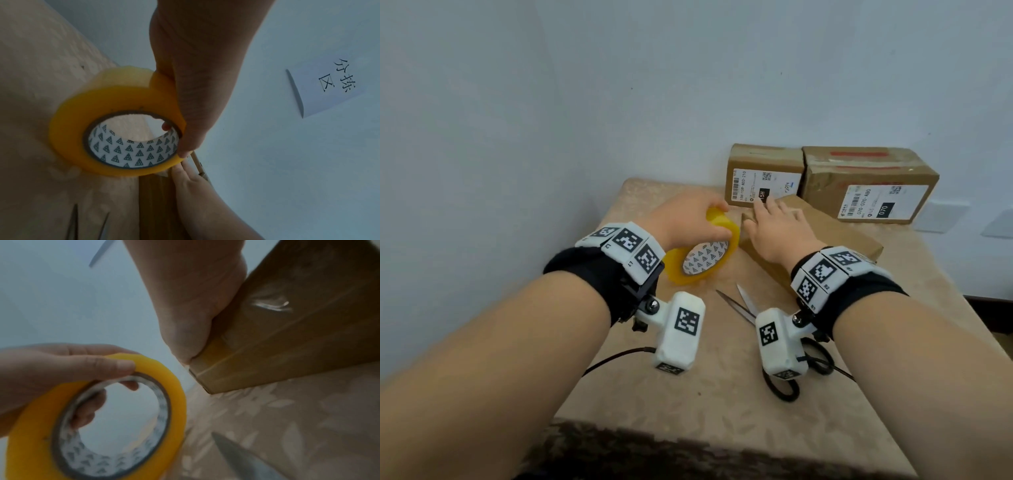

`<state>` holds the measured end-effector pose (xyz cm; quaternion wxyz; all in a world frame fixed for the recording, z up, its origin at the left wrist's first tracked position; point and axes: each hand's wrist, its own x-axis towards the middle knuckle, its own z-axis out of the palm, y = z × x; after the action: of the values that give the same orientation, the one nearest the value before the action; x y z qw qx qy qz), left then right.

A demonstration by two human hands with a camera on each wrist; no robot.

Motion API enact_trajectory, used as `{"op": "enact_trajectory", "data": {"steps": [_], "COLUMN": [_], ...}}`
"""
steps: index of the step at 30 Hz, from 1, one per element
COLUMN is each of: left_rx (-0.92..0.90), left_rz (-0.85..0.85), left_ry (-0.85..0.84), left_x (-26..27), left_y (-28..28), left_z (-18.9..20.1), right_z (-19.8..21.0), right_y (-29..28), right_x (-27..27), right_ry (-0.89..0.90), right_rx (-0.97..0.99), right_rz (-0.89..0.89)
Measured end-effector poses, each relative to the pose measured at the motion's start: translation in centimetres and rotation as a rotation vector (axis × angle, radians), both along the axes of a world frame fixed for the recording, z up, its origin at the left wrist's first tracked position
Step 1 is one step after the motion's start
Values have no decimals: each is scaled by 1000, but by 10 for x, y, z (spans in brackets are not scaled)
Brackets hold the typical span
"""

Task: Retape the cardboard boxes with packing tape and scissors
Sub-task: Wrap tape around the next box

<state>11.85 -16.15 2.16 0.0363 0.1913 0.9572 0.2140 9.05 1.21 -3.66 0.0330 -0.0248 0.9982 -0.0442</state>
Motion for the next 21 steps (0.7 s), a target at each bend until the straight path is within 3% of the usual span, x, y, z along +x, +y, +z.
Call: {"op": "enact_trajectory", "data": {"steps": [4,9,21], "left_rx": [13,-113,-19], "left_rz": [40,-7,73], "left_ry": [-13,11,153], "left_x": [-3,-6,-7], "left_y": [-12,-4,-16], "left_z": [4,2,-24], "right_z": [-3,-5,-7], "right_y": [-2,-2,-14], "right_x": [-1,-3,-1], "right_ry": [0,11,35], "right_rx": [-3,9,71], "right_rz": [-11,-41,-83]}}
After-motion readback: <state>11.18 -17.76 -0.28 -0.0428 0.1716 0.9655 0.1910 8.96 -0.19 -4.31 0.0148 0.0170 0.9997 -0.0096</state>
